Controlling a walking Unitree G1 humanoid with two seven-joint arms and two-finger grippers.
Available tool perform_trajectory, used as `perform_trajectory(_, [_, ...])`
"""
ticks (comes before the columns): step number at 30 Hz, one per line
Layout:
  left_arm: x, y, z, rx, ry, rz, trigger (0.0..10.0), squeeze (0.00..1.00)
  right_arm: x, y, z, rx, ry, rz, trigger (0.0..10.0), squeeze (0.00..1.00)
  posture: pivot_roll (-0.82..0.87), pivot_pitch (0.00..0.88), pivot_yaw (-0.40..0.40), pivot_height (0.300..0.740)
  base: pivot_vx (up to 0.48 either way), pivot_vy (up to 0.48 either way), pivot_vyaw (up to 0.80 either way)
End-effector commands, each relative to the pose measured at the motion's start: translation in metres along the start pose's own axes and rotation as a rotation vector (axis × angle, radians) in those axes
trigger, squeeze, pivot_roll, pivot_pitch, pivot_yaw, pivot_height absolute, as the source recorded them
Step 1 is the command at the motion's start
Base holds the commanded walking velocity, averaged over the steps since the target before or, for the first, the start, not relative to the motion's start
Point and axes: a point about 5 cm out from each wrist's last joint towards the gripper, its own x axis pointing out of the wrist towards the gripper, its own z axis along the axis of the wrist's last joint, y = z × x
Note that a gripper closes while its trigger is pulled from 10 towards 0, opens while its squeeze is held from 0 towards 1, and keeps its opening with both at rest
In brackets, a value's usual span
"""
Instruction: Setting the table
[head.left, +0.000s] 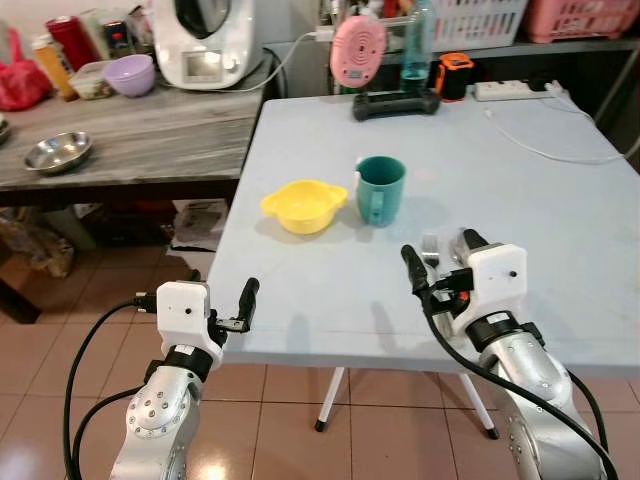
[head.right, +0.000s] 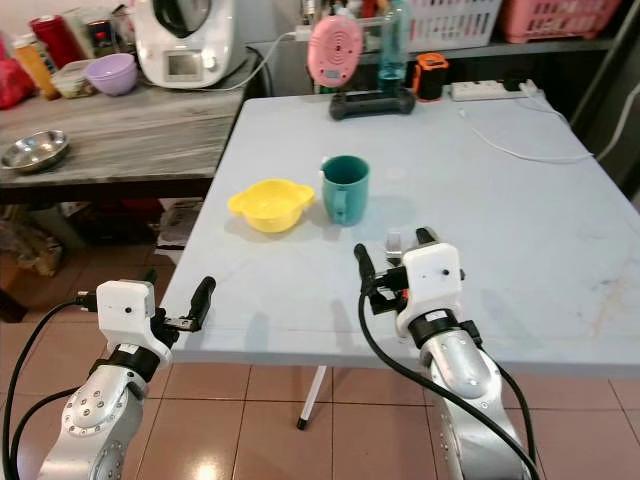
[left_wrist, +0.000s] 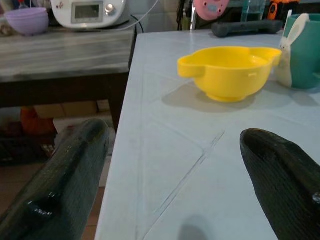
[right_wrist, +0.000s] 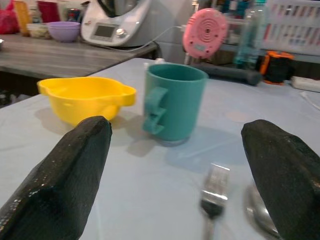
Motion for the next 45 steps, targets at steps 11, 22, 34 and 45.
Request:
perform_trajectory(11, [-0.001,0.000,0.001,0.005,-0.004,-0.023,10.0,0.00,0.003,0.003,0.001,-0.006,-0.004,0.017,10.0,0.00,-0.11,0.060,0.105,0.740,0.278,0.000,0.00])
perform_trajectory(22, [-0.002,-0.002,0.000,0.002,0.001,-0.038,10.0,0.00,0.002,0.005,0.000,-0.004,-0.001,0.020,10.0,0.00,-0.11,0.064,0.108,0.740,0.314,0.000,0.00])
perform_trajectory(34, [-0.003,-0.003,-0.002,-0.020,0.010,-0.051,10.0,0.00,0.002,0.006,-0.001,-0.005,0.001,0.023,10.0,0.00,-0.11,0.066,0.109,0.740,0.159,0.000,0.00])
perform_trajectory(45, [0.024,-0.005,0.012,-0.071,-0.007,-0.122,10.0,0.00,-0.002,0.006,-0.001,-0.015,-0.001,0.029,10.0,0.00,-0.13,0.081,0.115,0.740,0.000,0.000,0.00])
